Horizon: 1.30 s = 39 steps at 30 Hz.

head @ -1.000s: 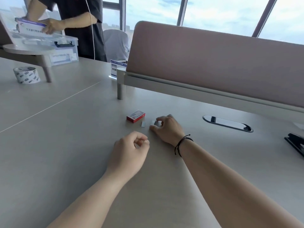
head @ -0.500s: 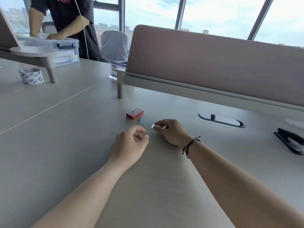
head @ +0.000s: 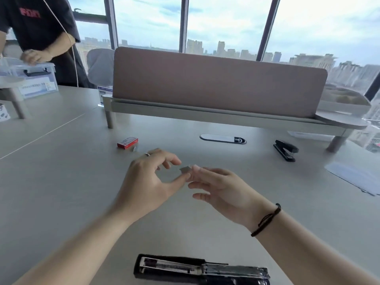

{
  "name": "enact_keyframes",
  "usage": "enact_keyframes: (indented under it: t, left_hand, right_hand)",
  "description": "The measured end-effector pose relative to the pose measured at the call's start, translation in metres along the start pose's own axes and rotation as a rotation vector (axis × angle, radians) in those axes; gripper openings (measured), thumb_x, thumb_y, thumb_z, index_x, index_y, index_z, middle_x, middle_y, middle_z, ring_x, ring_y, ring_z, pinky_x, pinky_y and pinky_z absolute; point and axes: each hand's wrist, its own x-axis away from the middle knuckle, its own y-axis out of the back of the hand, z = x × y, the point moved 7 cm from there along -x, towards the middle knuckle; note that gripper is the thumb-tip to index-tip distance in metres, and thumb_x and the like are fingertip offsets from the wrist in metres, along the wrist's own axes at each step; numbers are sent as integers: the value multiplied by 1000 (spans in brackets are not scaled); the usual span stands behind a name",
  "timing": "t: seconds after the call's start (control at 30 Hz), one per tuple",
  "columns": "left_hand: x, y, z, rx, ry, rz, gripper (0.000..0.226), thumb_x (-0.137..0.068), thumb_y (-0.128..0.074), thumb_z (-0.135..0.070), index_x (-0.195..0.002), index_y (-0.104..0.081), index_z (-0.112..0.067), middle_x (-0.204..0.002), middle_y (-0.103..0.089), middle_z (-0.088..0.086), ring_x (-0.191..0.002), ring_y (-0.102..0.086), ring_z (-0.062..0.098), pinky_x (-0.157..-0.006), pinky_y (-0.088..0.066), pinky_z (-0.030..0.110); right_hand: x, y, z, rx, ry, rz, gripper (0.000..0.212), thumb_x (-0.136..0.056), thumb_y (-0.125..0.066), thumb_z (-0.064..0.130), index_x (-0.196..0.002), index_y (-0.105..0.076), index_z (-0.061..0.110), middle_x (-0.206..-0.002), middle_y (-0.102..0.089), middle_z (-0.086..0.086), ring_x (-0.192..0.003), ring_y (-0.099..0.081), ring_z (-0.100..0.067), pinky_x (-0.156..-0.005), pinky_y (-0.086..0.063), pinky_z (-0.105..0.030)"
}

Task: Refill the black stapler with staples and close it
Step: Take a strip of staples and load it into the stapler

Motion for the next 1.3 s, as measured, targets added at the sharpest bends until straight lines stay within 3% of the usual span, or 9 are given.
enact_keyframes:
  t: [0.13, 0.3, 0.5, 0.67, 0.8, 1.1, 1.3]
  left_hand:
    - [13, -10, -44, 26, -75, 34, 20, -70, -80, -35, -83, -74, -21, -73, -63, -21, -72, -58, -6, -67, -44, 9]
    - [33, -23, -80, 37, -128, 45, 9, -72, -80, -22, -80, -76, -20, -70, -68, -10, -67, -58, 3, -65, -49, 19]
    - [52, -33, -95, 77, -48, 149, 12, -67, -79, -18, -74, -71, -23, -64, -62, -13, -66, -58, 12, -61, -46, 17]
    - [65, -46, -93, 68, -3, 304, 14, -69, -81, -14, -72, -73, -25, -64, -66, -6, -71, -61, 18, -64, -48, 22]
    - [73, -56, -92, 107, 26, 434, 9, -72, -78, -17, -75, -74, -24, -69, -69, -3, -74, -63, 19, -67, -51, 26]
    - [93, -75, -80, 24, 48, 610, 8, -76, -75, -32, -83, -75, -28, -76, -66, -12, -84, -59, 9, -68, -46, 14]
    - [99, -80, -78, -9, 32, 647, 4, -77, -71, -31, -79, -72, -28, -77, -64, -17, -73, -59, 1, -59, -37, 6]
  right_hand:
    - [47, 7, -1, -149, 37, -19, 34, -89, -68, 40, -108, -73, 12, -90, -68, 2, -97, -53, -19, -82, -39, -31]
    - [91, 17, -15, -235, 42, -44, 27, -86, -66, 41, -93, -75, 15, -93, -68, 0, -99, -54, -20, -81, -41, -32]
    - [116, 26, -30, -217, 77, -82, 33, -85, -69, 33, -101, -76, 5, -102, -66, -9, -101, -56, -22, -82, -43, -34]
    - [131, 48, -26, 191, 316, -284, 25, -75, -78, 29, -99, -79, 26, -89, -73, 9, -81, -65, -5, -79, -49, -27]
    - [141, 51, -25, 625, 384, -283, 17, -78, -80, 34, -93, -76, 41, -101, -70, 14, -99, -63, -10, -84, -46, -16]
    - [152, 55, -46, 766, 288, -259, 10, -84, -78, 30, -92, -75, 35, -104, -64, 17, -110, -56, -4, -89, -39, -10]
    - [148, 57, -56, 809, 299, -257, 9, -84, -74, 34, -93, -74, 36, -103, -64, 17, -107, -59, -5, -86, -43, -14]
